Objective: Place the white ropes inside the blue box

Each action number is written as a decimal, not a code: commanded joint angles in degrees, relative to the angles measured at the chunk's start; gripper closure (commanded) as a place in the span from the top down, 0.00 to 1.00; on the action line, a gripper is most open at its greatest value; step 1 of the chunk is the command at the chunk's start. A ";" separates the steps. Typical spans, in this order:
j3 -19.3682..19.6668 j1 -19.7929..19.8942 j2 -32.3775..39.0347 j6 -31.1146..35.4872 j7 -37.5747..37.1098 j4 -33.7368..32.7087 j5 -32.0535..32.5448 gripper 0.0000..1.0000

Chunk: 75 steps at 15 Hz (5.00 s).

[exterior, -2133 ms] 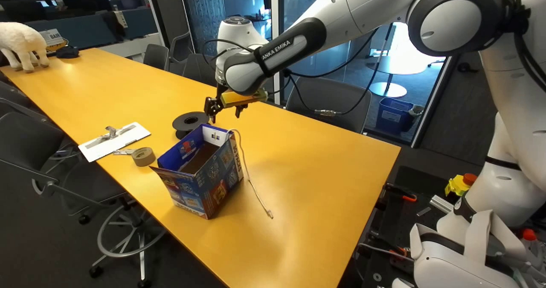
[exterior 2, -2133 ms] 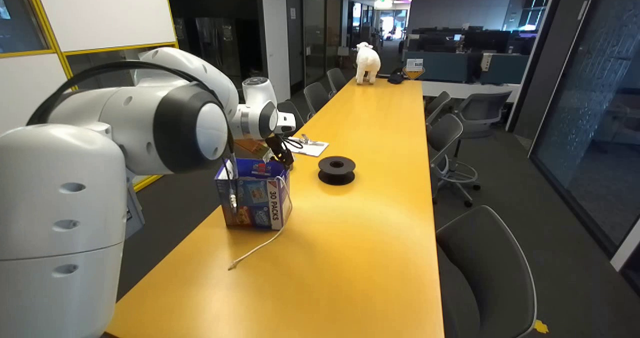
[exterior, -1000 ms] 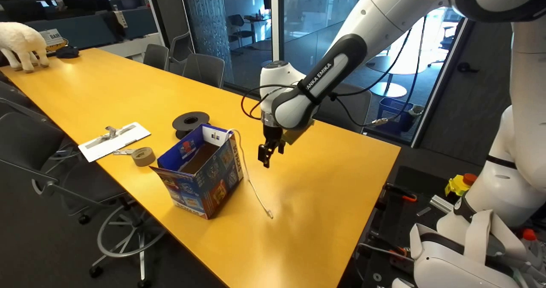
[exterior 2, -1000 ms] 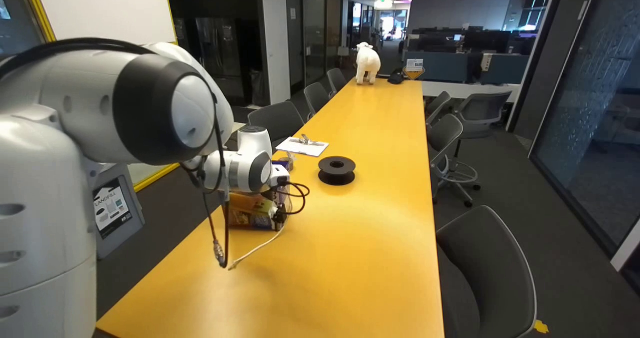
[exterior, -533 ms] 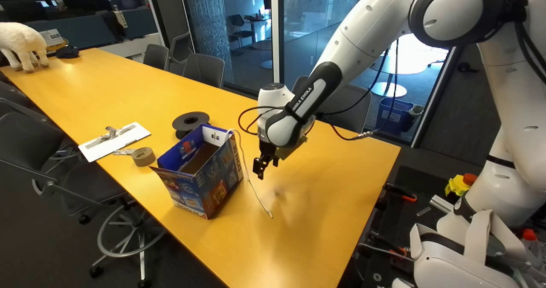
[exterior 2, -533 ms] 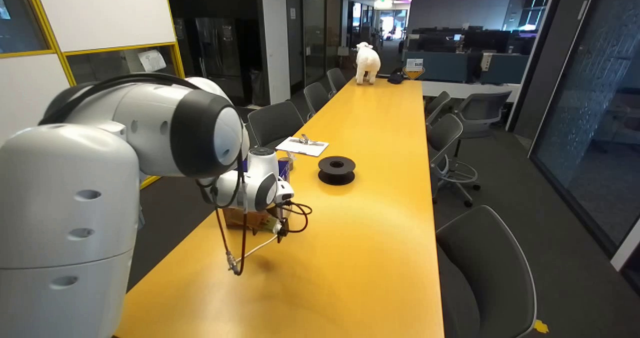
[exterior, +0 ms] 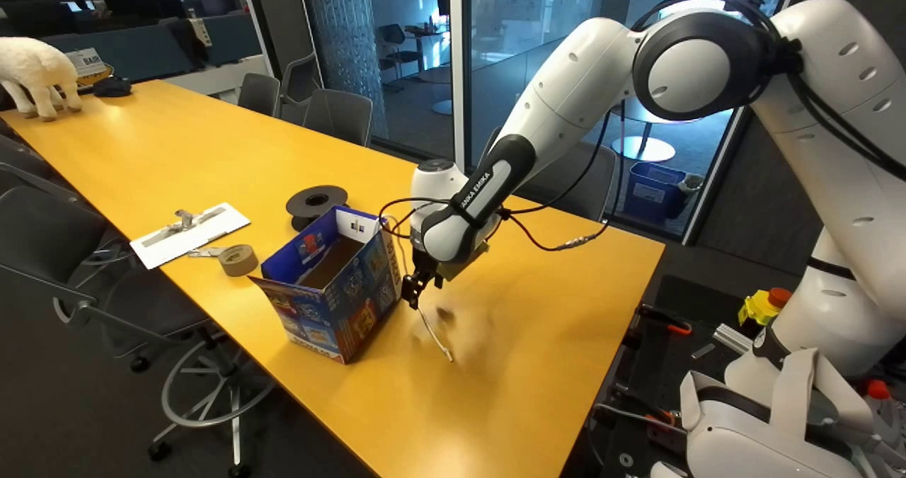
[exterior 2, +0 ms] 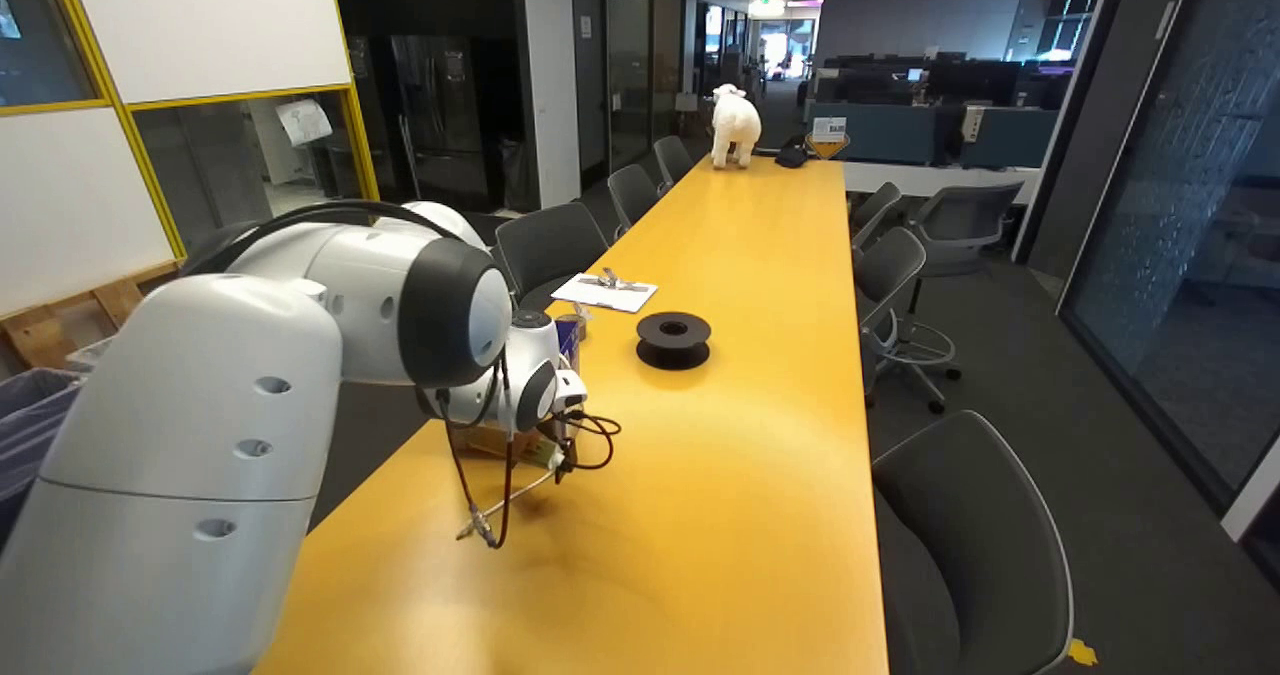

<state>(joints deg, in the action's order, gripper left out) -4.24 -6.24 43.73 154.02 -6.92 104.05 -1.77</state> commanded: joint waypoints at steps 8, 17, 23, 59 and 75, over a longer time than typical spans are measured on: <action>1.38 -2.17 8.65 -0.33 -0.81 -10.00 -0.01 1.00; 3.69 -4.11 10.39 -1.83 -2.32 -12.83 0.68 1.00; 4.60 -4.90 10.77 -2.62 -2.79 -13.61 1.13 1.00; 22.12 -14.49 -13.58 11.19 -24.56 -2.40 12.39 0.07; 61.86 -53.66 -7.25 19.26 -60.27 -5.21 26.59 0.04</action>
<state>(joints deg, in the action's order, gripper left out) 59.47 -60.94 35.09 170.81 -69.71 99.54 27.97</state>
